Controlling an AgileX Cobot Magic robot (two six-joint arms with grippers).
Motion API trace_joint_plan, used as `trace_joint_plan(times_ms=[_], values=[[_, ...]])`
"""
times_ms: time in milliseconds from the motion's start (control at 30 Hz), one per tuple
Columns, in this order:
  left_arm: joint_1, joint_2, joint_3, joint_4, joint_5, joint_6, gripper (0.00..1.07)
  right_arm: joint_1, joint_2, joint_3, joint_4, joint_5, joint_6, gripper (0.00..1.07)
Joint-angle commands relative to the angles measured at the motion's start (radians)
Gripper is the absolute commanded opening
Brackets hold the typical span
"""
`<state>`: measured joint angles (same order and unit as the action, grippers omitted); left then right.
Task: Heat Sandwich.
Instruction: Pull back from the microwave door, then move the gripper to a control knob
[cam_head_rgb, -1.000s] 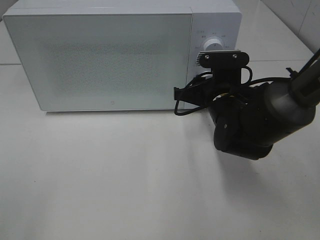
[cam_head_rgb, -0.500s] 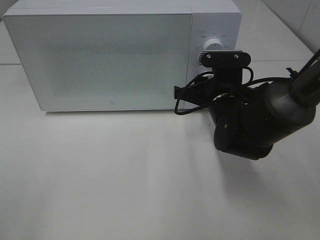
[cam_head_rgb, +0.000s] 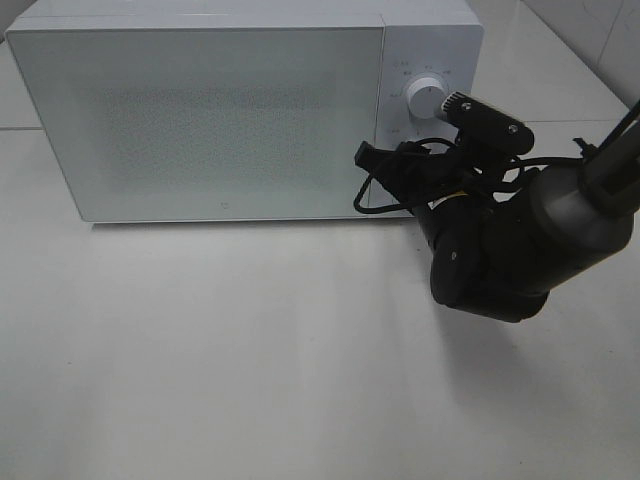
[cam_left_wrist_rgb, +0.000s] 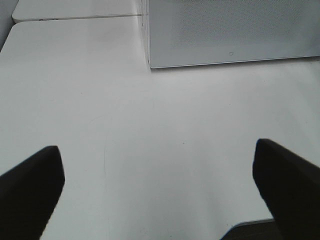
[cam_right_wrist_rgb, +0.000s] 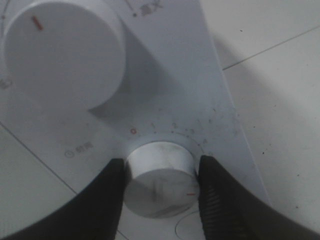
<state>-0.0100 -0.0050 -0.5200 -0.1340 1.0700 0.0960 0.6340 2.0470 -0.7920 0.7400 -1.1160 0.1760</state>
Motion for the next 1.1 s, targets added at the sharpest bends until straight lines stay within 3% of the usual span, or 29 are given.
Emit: trace_joint_plan(times_ms=[33, 800, 1100], values=[[0.005, -0.023, 0.001, -0.008, 0.003, 0.000, 0.98, -0.006, -0.012, -0.004, -0.039, -0.044, 0.216, 0.07], [0.005, -0.023, 0.001, -0.008, 0.003, 0.000, 0.98, -0.006, -0.012, -0.004, -0.083, -0.048, 1.162, 0.09], [0.005, -0.023, 0.001, -0.008, 0.003, 0.000, 0.98, -0.006, -0.012, -0.004, -0.090, -0.048, 1.206, 0.10]])
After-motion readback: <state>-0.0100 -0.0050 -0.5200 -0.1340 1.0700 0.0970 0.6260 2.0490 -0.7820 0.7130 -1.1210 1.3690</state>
